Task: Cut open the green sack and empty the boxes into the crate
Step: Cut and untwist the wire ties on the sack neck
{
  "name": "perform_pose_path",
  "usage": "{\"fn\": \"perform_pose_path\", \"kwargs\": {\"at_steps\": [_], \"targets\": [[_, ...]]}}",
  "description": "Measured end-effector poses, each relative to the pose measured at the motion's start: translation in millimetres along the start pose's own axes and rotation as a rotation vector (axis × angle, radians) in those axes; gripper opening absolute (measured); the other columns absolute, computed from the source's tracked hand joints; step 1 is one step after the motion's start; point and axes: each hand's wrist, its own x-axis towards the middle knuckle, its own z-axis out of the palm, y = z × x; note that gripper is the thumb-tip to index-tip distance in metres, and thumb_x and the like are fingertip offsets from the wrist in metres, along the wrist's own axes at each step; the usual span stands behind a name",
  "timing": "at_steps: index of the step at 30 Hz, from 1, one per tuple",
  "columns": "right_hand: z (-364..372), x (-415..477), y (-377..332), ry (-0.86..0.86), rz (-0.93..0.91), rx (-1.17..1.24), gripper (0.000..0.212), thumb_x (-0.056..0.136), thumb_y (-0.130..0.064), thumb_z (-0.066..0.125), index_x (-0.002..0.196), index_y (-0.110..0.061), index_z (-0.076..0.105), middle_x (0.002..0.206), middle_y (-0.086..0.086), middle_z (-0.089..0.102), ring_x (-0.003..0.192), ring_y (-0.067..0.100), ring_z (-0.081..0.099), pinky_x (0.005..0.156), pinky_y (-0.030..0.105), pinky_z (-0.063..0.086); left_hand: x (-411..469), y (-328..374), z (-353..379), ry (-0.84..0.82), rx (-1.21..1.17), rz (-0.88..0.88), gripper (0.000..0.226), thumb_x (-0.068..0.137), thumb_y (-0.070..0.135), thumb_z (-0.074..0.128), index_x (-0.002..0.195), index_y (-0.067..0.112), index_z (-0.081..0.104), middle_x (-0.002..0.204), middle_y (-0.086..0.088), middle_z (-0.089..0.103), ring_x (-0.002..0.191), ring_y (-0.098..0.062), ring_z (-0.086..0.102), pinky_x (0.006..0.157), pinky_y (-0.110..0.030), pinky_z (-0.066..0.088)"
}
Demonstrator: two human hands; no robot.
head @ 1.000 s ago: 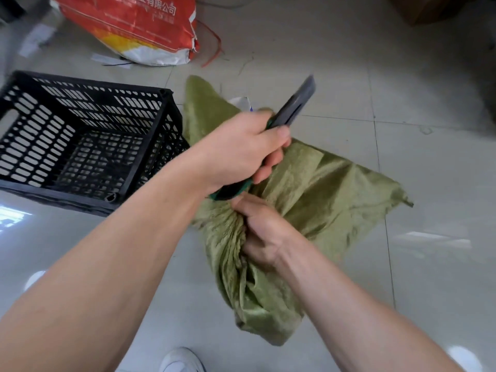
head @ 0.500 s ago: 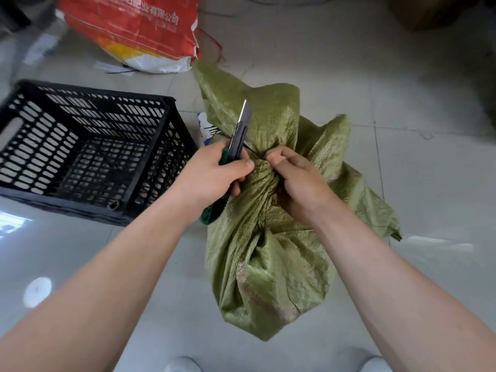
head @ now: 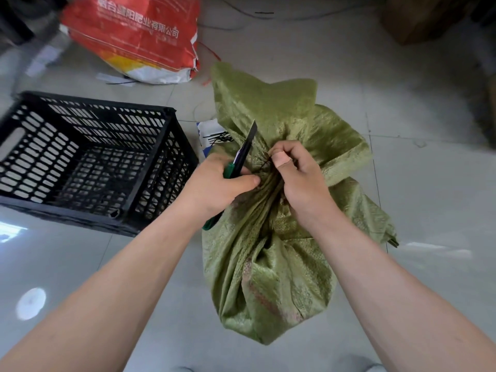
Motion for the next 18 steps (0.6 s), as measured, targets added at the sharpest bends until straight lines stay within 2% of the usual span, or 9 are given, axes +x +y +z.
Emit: {"fn": "perform_pose_path", "kwargs": {"at_steps": [3,5,8,11,12,13,14,16,18], "targets": [[2.4,2.6,-4.4,0.005,0.043,0.14,0.016,0.092,-0.026,0.056,0.08,-0.032,0.065,0.085,-0.003,0.058,0.086,0.02,0.052,0.085,0.048,0.047,-3.6,-3.1,6.9,-0.039,0.05,-0.007,0.037,0.069,0.037,0.084,0.094,0.026,0.059,0.106,-0.001,0.062,0.091,-0.014,0.06,0.084,-0.029,0.046],[2.5,3.7,-9.2,0.001,0.06,0.246,0.014,0.09,-0.026,0.058,0.078,-0.029,0.065,0.091,0.002,0.059,0.094,0.026,0.053,0.097,0.057,0.045,-6.8,-8.0,13.4,-0.094,-0.002,-0.054,0.053,0.064,0.042,0.087,0.105,0.029,0.056,0.109,0.006,0.067,0.098,-0.012,0.065,0.092,-0.031,0.048],[-2.4,5.7,-18.8,-0.012,0.086,0.389,0.017,0.093,-0.023,0.057,0.077,-0.024,0.062,0.094,0.005,0.057,0.097,0.026,0.05,0.089,0.052,0.045,-7.0,-18.3,19.8,-0.045,0.0,-0.117,0.065,0.051,0.056,0.083,0.107,0.039,0.055,0.106,0.011,0.071,0.098,-0.015,0.068,0.095,-0.042,0.052],[-8.5,9.0,-29.9,0.07,0.221,0.29,0.021,0.101,-0.028,0.051,0.081,-0.025,0.058,0.108,0.006,0.06,0.108,0.029,0.054,0.092,0.051,0.042,-5.2,-24.6,20.7,0.011,-0.054,-0.166,0.044,0.067,0.04,0.082,0.105,0.037,0.061,0.101,0.013,0.072,0.095,-0.012,0.068,0.097,-0.04,0.051],[-9.7,11.1,-31.2,0.13,0.266,0.227,0.02,0.101,-0.029,0.05,0.083,-0.025,0.059,0.114,0.01,0.061,0.097,0.015,0.041,0.098,0.058,0.04,-3.7,-26.7,20.3,0.019,-0.09,-0.192,0.036,0.072,0.033,0.081,0.103,0.035,0.064,0.098,0.012,0.074,0.093,-0.012,0.069,0.096,-0.039,0.052],[-10.1,12.9,-32.5,0.188,0.3,0.174,0.017,0.1,-0.029,0.05,0.087,-0.024,0.06,0.124,0.015,0.058,0.131,0.032,0.018,0.103,0.065,0.037,-2.6,-27.8,20.1,0.019,-0.127,-0.214,0.031,0.074,0.029,0.081,0.101,0.033,0.066,0.095,0.01,0.075,0.091,-0.012,0.07,0.096,-0.039,0.052],[-10.4,14.6,-32.1,0.237,0.314,0.129,0.016,0.099,-0.029,0.051,0.089,-0.024,0.062,0.128,0.013,0.057,0.126,0.03,0.049,0.105,0.067,0.035,-1.5,-28.9,20.0,0.009,-0.151,-0.236,0.03,0.074,0.028,0.081,0.101,0.031,0.067,0.094,0.009,0.075,0.091,-0.014,0.071,0.095,-0.04,0.053],[-11.9,17.9,-30.2,0.332,0.307,0.059,0.017,0.097,-0.029,0.05,0.088,-0.03,0.064,0.119,0.0,0.06,0.111,0.021,0.054,0.101,0.056,0.043,2.2,-29.1,20.5,-0.032,-0.176,-0.274,0.035,0.071,0.03,0.082,0.103,0.029,0.069,0.095,0.006,0.076,0.092,-0.018,0.071,0.095,-0.042,0.053],[-17.1,21.8,-30.4,0.461,0.3,0.05,0.016,0.098,-0.028,0.048,0.094,-0.031,0.063,0.106,-0.005,0.06,0.09,0.012,0.054,0.086,0.04,0.046,5.9,-30.1,22.4,-0.084,-0.205,-0.314,0.032,0.071,0.031,0.082,0.1,0.029,0.069,0.095,0.004,0.076,0.092,-0.019,0.071,0.094,-0.043,0.053]]}}
